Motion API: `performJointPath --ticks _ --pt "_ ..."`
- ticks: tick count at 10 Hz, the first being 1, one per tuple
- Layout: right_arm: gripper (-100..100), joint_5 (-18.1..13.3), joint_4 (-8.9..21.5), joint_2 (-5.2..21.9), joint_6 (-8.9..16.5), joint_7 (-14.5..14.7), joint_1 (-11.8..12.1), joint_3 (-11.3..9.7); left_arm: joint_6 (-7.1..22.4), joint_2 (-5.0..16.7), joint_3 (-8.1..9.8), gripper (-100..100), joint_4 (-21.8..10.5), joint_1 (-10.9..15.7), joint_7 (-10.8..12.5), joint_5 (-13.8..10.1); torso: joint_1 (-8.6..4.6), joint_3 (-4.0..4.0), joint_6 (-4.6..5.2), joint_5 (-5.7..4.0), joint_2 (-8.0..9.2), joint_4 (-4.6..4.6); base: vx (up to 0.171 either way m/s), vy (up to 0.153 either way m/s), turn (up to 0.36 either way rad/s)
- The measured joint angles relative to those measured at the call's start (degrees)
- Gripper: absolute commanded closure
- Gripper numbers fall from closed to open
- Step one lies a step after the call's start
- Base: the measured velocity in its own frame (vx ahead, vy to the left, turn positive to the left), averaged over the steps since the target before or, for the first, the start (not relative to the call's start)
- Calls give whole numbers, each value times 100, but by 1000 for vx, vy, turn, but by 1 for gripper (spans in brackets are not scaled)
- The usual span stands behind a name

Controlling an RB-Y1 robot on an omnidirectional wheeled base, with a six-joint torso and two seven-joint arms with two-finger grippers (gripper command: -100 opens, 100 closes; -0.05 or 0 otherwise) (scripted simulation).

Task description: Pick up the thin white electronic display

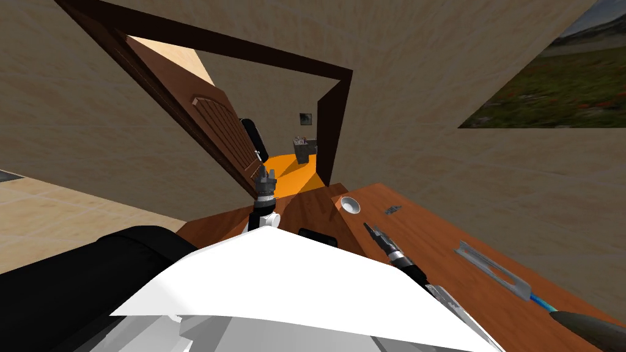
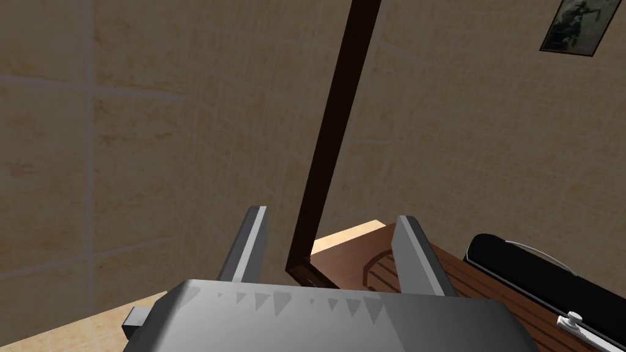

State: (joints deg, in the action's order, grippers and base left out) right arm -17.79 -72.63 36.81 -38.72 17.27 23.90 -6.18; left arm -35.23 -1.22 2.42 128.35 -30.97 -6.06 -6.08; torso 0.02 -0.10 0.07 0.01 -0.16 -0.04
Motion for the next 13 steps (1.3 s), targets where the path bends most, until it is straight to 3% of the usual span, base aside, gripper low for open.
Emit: performJointPath --ticks 5,6,9,13 --pt "-100 -224 868 346 -66 120 66 -309 0 0 0 0 0 0 0 0 -1 2 -1 0 3 1 36 -2 172" --pt "-100 -292 937 473 -37 143 164 -405 0 0 -1 0 0 1 0 0 3 0 -5 1 -1 1 49 -8 129" --pt "-100 -421 1411 645 -46 159 49 -619 0 0 0 0 0 1 0 0 2 2 -6 1 2 2 32 -4 134" --pt "-100 -556 1814 913 -25 191 164 -833 0 0 1 0 0 -1 0 0 1 1 3 1 3 1 30 -6 86"
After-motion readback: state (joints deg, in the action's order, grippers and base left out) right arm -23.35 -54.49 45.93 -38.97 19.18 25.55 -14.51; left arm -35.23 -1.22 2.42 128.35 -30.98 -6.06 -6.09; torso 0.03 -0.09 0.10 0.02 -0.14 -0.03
